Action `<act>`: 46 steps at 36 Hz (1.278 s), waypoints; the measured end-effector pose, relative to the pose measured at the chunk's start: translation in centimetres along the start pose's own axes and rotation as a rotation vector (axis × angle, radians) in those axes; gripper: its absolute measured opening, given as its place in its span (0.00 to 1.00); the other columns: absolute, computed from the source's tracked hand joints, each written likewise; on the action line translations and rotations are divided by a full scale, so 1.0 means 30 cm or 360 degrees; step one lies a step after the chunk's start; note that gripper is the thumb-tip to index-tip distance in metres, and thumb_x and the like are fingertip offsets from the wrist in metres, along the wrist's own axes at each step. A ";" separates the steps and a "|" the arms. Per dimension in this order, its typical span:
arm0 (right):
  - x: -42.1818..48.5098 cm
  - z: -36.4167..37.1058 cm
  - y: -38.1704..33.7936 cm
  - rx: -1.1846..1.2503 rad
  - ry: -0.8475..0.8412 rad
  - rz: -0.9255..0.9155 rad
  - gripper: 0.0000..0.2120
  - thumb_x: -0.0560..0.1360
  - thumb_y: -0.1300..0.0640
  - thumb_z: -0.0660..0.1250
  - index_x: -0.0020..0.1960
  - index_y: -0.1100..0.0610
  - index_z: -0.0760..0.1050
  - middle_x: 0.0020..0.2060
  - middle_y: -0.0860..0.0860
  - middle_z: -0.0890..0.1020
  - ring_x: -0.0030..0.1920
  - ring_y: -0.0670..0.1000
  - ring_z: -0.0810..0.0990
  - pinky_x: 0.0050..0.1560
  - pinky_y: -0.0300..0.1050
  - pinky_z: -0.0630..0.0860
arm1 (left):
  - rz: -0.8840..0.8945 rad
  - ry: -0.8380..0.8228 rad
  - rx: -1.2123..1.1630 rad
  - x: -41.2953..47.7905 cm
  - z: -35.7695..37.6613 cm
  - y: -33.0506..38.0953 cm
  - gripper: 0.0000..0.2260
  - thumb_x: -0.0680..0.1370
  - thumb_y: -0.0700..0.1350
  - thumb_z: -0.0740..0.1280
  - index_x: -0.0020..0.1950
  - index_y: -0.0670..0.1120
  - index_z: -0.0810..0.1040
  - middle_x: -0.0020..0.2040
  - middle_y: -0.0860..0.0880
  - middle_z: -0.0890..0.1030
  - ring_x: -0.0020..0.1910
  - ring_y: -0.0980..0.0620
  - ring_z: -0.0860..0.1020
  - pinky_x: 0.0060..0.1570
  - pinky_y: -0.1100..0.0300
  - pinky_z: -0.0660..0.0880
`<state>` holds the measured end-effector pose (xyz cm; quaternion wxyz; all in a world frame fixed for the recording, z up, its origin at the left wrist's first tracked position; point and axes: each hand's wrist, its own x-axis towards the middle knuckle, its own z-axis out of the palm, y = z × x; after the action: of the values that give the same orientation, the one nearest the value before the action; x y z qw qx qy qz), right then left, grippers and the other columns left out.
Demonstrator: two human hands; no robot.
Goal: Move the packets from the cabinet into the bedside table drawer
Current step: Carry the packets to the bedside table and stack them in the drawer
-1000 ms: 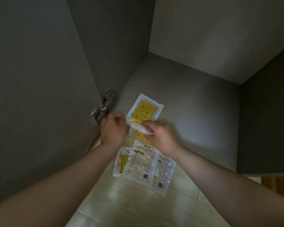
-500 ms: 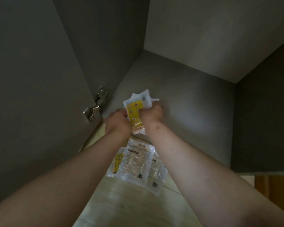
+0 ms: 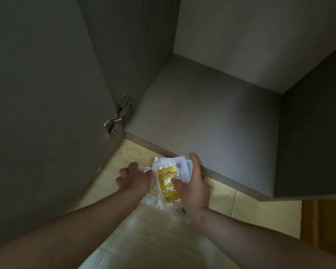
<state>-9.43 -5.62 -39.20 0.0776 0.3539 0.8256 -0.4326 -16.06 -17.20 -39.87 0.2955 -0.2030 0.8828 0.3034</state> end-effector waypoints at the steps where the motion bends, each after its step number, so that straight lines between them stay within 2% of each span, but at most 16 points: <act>1: -0.005 0.001 0.002 -0.0167 0.0037 0.0016 0.40 0.71 0.51 0.70 0.73 0.38 0.50 0.65 0.43 0.72 0.65 0.53 0.69 0.66 0.49 0.61 | 0.0002 0.0004 -0.0028 -0.004 0.004 0.003 0.25 0.77 0.54 0.63 0.72 0.47 0.63 0.70 0.42 0.62 0.68 0.39 0.62 0.64 0.53 0.63; 3: -0.021 0.004 0.008 -0.0353 0.0092 0.0093 0.43 0.69 0.45 0.70 0.73 0.35 0.45 0.71 0.41 0.64 0.68 0.51 0.63 0.65 0.51 0.57 | -0.0001 -0.0006 -0.0040 -0.007 0.010 0.005 0.28 0.76 0.54 0.65 0.73 0.47 0.61 0.71 0.42 0.61 0.69 0.40 0.60 0.65 0.53 0.62; 6: -0.027 0.034 0.002 -0.0309 0.0150 0.0252 0.46 0.68 0.41 0.70 0.73 0.33 0.40 0.73 0.45 0.58 0.70 0.52 0.61 0.63 0.54 0.62 | -0.0010 -0.0015 -0.0014 -0.009 0.019 0.005 0.31 0.75 0.54 0.67 0.73 0.47 0.60 0.70 0.42 0.61 0.68 0.39 0.62 0.65 0.51 0.63; 12: -0.026 0.099 -0.051 0.0055 0.0295 0.0428 0.47 0.68 0.47 0.73 0.73 0.34 0.44 0.71 0.49 0.59 0.68 0.54 0.62 0.62 0.54 0.65 | -0.0078 -0.0113 -0.0110 0.001 0.022 0.005 0.33 0.71 0.53 0.71 0.72 0.46 0.62 0.67 0.42 0.63 0.63 0.38 0.68 0.62 0.47 0.70; 14: -0.021 0.106 -0.048 0.0221 0.0302 0.0400 0.46 0.69 0.50 0.73 0.74 0.35 0.46 0.71 0.51 0.59 0.68 0.57 0.62 0.62 0.52 0.66 | -0.0075 -0.0170 -0.0241 -0.003 0.020 -0.002 0.32 0.71 0.51 0.72 0.70 0.45 0.63 0.65 0.41 0.65 0.59 0.39 0.72 0.57 0.48 0.74; 17: -0.020 0.112 -0.053 0.0467 0.0323 0.0333 0.46 0.68 0.56 0.74 0.74 0.37 0.49 0.66 0.54 0.63 0.61 0.56 0.70 0.60 0.43 0.67 | -0.0063 -0.0276 -0.0408 -0.015 0.018 0.003 0.28 0.70 0.50 0.72 0.66 0.42 0.68 0.62 0.40 0.70 0.49 0.43 0.75 0.39 0.55 0.76; 20: -0.022 0.120 -0.067 0.0714 0.0280 0.0327 0.48 0.67 0.60 0.74 0.75 0.39 0.48 0.59 0.54 0.68 0.49 0.49 0.73 0.54 0.39 0.70 | -0.0034 -0.0376 -0.0518 -0.007 0.004 0.006 0.30 0.62 0.52 0.70 0.61 0.41 0.73 0.55 0.39 0.79 0.47 0.42 0.79 0.38 0.53 0.79; 25: -0.020 0.127 -0.076 0.0809 0.0263 0.0387 0.48 0.67 0.56 0.74 0.74 0.35 0.46 0.53 0.51 0.78 0.54 0.54 0.79 0.52 0.41 0.74 | -0.0020 -0.0623 -0.0737 -0.003 -0.041 -0.002 0.14 0.75 0.43 0.70 0.56 0.36 0.76 0.43 0.38 0.81 0.30 0.47 0.80 0.23 0.63 0.73; 26: -0.025 0.122 -0.081 0.0836 0.0232 0.0407 0.48 0.68 0.56 0.73 0.73 0.34 0.46 0.53 0.50 0.78 0.54 0.54 0.80 0.52 0.41 0.74 | -0.0030 -0.0690 -0.0811 -0.003 -0.044 -0.007 0.15 0.75 0.43 0.70 0.56 0.35 0.76 0.43 0.37 0.81 0.29 0.48 0.80 0.24 0.62 0.75; 29: -0.036 0.090 -0.093 0.0894 0.0147 0.0390 0.45 0.70 0.56 0.72 0.74 0.35 0.46 0.55 0.47 0.76 0.55 0.54 0.79 0.49 0.37 0.71 | -0.0043 -0.0818 -0.0901 -0.001 -0.058 -0.022 0.18 0.73 0.45 0.71 0.59 0.35 0.77 0.49 0.38 0.82 0.41 0.45 0.82 0.42 0.56 0.79; 31: -0.034 0.066 -0.101 0.0890 0.0096 0.0339 0.42 0.71 0.55 0.71 0.74 0.37 0.48 0.54 0.45 0.75 0.54 0.53 0.79 0.46 0.35 0.70 | -0.0010 -0.0959 -0.1050 -0.008 -0.081 -0.020 0.18 0.71 0.43 0.72 0.57 0.35 0.78 0.47 0.38 0.83 0.40 0.45 0.82 0.39 0.56 0.80; 33: -0.026 0.054 -0.103 0.0890 0.0057 0.0257 0.39 0.71 0.55 0.72 0.73 0.40 0.53 0.57 0.49 0.77 0.53 0.53 0.79 0.52 0.42 0.75 | 0.0019 -0.1107 -0.1178 -0.017 -0.109 -0.014 0.18 0.66 0.41 0.73 0.54 0.36 0.78 0.43 0.38 0.83 0.38 0.44 0.83 0.34 0.55 0.80; 35: -0.020 0.044 -0.111 0.0931 -0.0005 0.0207 0.34 0.70 0.56 0.73 0.71 0.46 0.60 0.60 0.51 0.76 0.54 0.54 0.79 0.57 0.49 0.76 | 0.0068 -0.1192 -0.1257 -0.022 -0.134 -0.013 0.20 0.65 0.40 0.75 0.54 0.36 0.78 0.46 0.36 0.82 0.40 0.41 0.83 0.36 0.51 0.80; 40: 0.005 0.014 -0.139 0.1239 -0.0171 0.0198 0.30 0.69 0.61 0.74 0.65 0.50 0.64 0.57 0.52 0.77 0.53 0.54 0.80 0.55 0.54 0.78 | 0.0228 -0.1057 -0.1276 -0.044 -0.173 0.004 0.22 0.65 0.39 0.71 0.59 0.38 0.77 0.53 0.36 0.82 0.48 0.40 0.82 0.44 0.50 0.81; 43: 0.013 -0.006 -0.154 0.1355 -0.0309 0.0160 0.21 0.70 0.63 0.73 0.57 0.51 0.69 0.52 0.54 0.81 0.49 0.54 0.83 0.47 0.52 0.81 | 0.0389 -0.0986 -0.1241 -0.062 -0.186 0.021 0.18 0.67 0.38 0.71 0.57 0.40 0.78 0.49 0.40 0.83 0.44 0.45 0.83 0.43 0.53 0.81; 46: 0.029 -0.032 -0.168 0.1344 -0.0400 0.0081 0.20 0.71 0.62 0.72 0.60 0.57 0.71 0.52 0.56 0.82 0.49 0.55 0.83 0.48 0.52 0.81 | 0.0609 -0.0792 -0.1127 -0.081 -0.194 0.042 0.13 0.70 0.40 0.71 0.54 0.42 0.80 0.46 0.45 0.85 0.44 0.49 0.84 0.43 0.58 0.81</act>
<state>-13.18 -6.33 -35.68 0.0367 0.3195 0.5515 -0.7697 -17.27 -19.65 -34.05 0.3494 -0.0461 0.6491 0.6741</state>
